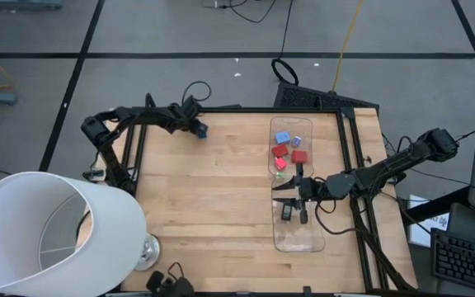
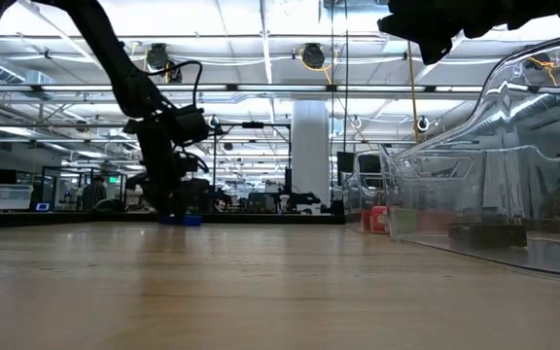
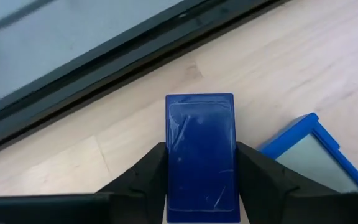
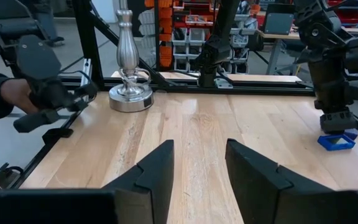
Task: Pick & Place Office items
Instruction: Put the top blue digital clock into the bottom transparent bin
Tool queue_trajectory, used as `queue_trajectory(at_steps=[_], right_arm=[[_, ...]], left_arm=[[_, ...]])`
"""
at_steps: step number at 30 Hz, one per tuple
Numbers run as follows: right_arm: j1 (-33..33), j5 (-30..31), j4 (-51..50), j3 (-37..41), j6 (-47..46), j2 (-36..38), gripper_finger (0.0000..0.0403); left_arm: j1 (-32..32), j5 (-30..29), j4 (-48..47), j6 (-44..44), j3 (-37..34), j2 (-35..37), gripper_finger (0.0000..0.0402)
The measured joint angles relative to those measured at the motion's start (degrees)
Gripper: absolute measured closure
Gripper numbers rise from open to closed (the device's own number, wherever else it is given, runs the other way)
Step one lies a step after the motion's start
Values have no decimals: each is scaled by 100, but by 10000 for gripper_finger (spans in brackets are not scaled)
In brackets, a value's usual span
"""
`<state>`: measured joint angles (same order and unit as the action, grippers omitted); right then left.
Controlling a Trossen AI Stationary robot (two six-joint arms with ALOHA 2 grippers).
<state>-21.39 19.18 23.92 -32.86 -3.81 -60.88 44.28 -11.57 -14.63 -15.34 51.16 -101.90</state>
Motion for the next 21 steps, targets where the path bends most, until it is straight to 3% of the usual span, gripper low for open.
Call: queue_trajectory(at_steps=[5, 11, 17, 21], right_arm=[[0, 0, 0, 0, 0, 0, 271], [0, 2, -15, 0, 0, 0, 271], [0, 2, -15, 0, 0, 0, 272], [0, 2, -17, 0, -29, 0, 272]], left_arm=[[-186, 111, -170, 314, -27, 282, 221], [-619, 313, -184, 368, -22, 1031, 247], [-1403, 1075, -176, 369, -22, 1566, 246], [-2087, 1343, -87, 368, -22, 1664, 224]])
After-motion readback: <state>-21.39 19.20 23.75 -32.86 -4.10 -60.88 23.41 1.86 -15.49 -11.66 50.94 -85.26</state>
